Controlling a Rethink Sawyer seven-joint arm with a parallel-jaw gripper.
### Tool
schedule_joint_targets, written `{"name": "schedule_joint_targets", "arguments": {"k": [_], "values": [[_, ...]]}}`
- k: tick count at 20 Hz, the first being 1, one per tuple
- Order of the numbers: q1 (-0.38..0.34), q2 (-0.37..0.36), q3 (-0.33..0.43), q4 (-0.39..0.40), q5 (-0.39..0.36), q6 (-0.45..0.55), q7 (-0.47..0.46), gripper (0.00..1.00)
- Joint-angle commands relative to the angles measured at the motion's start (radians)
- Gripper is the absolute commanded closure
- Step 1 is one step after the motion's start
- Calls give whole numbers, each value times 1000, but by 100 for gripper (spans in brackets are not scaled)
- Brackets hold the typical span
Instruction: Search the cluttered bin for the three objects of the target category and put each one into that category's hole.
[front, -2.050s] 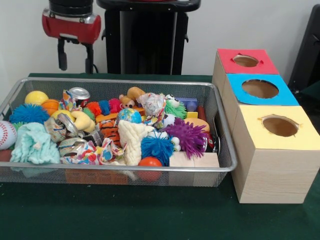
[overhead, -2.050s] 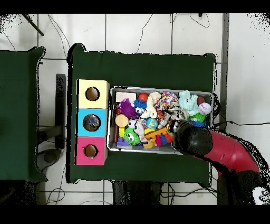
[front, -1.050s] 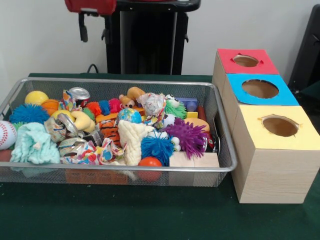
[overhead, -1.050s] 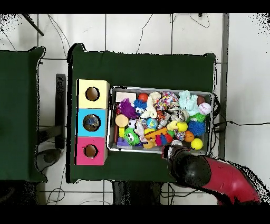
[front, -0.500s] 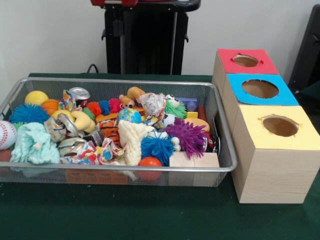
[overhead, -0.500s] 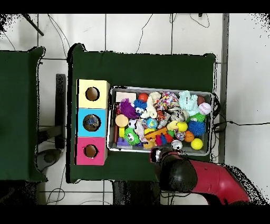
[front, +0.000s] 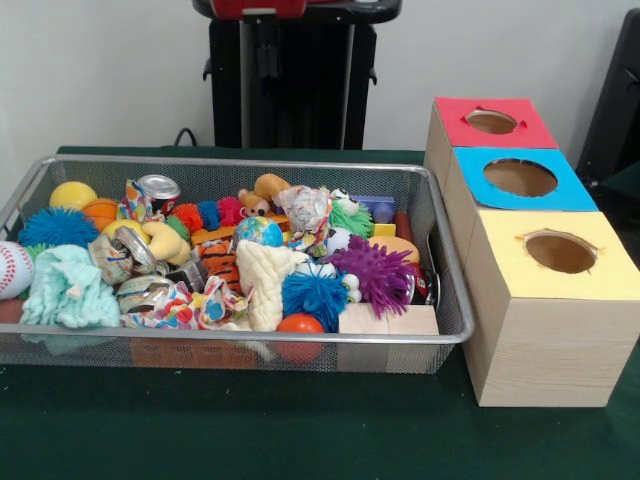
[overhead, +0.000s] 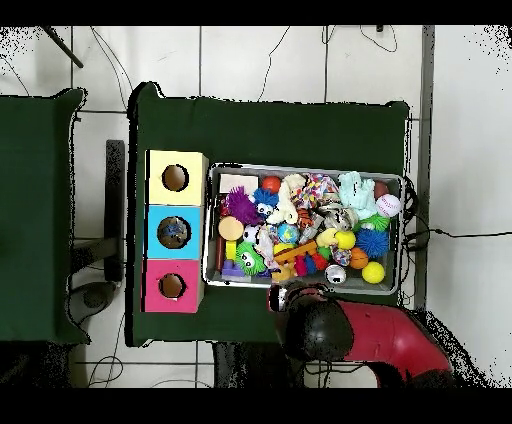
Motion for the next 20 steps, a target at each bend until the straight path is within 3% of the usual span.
{"name": "schedule_joint_targets", "arguments": {"k": [1, 10, 16, 20], "values": [[53, 81, 50, -7, -18, -31, 41, 0], [144, 95, -32, -40, 14, 47, 137, 0], [169, 108, -45, -65, 53, 123, 131, 0], [174, 85, -55, -44, 60, 69, 136, 0]]}}
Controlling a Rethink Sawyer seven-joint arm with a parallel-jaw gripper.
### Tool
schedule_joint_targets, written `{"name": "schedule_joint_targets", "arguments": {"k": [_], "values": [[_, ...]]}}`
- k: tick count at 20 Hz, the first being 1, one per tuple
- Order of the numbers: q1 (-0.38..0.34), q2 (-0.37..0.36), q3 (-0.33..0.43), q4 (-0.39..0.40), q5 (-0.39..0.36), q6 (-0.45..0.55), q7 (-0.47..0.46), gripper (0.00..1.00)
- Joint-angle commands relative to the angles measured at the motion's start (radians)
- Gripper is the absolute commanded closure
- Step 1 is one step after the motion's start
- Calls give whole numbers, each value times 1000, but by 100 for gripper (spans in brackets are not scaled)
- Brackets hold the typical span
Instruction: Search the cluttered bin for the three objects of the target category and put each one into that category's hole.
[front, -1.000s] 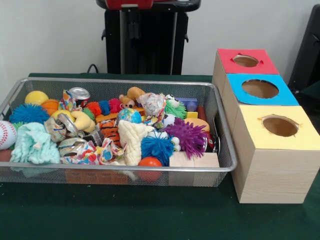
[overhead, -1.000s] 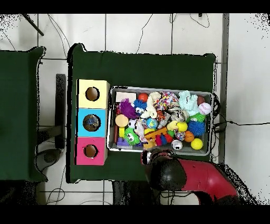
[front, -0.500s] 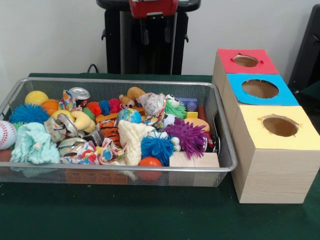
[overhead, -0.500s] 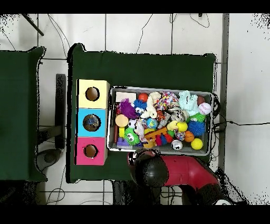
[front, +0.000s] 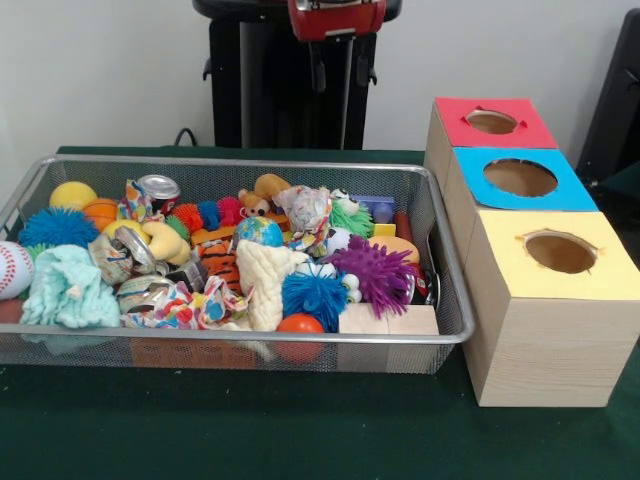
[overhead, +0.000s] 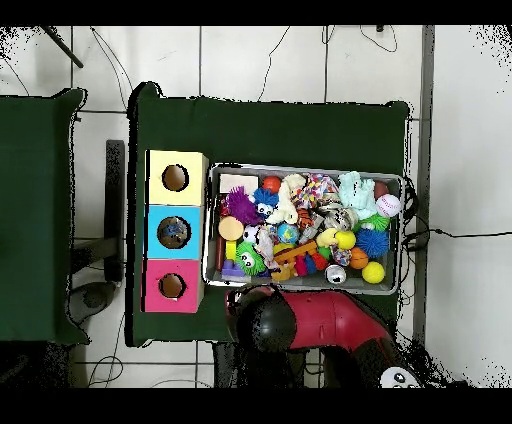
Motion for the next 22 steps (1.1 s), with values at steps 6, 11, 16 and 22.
{"name": "schedule_joint_targets", "arguments": {"k": [6, 11, 16, 22], "values": [[7, 14, -53, -73, 16, 56, 114, 0], [19, 71, -54, -141, -13, 26, 98, 0], [28, 88, -56, -188, -22, 19, 87, 0], [37, 115, -66, -224, -41, -29, 88, 0]]}}
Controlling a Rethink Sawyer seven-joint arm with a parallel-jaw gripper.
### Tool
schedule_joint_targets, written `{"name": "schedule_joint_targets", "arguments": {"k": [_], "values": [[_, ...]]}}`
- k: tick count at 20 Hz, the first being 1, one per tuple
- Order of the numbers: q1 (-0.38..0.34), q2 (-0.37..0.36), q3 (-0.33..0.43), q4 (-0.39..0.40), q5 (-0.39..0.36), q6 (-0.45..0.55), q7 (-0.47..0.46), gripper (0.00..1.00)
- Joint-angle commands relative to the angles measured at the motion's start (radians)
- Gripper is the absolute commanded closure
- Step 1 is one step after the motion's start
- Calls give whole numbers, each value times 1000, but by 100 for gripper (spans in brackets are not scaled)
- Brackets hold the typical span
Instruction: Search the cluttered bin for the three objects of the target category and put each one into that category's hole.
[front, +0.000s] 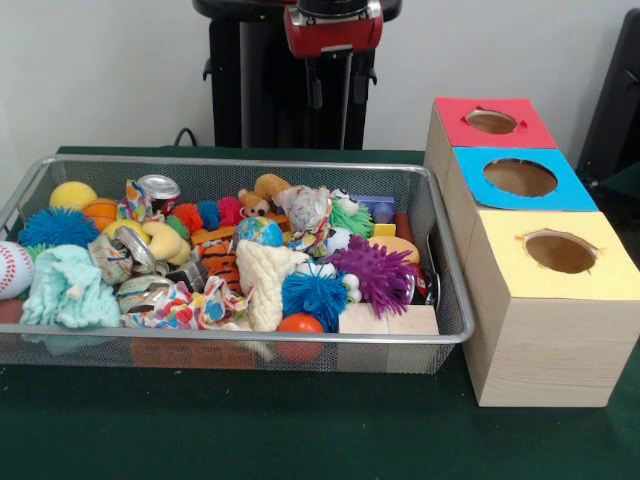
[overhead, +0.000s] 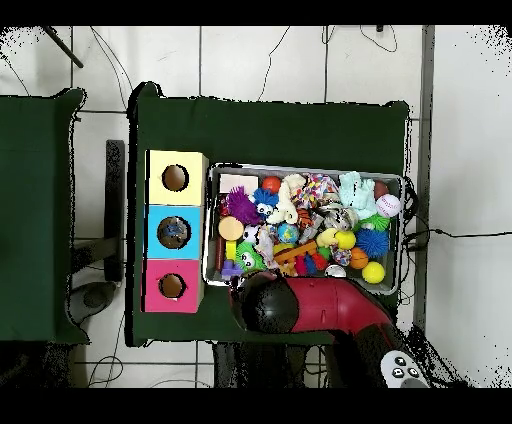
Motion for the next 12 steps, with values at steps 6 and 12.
{"name": "schedule_joint_targets", "arguments": {"k": [6, 12], "values": [[17, 84, -20, -183, -45, -41, 76, 0], [5, 124, -6, -214, -44, -44, 52, 0]]}}
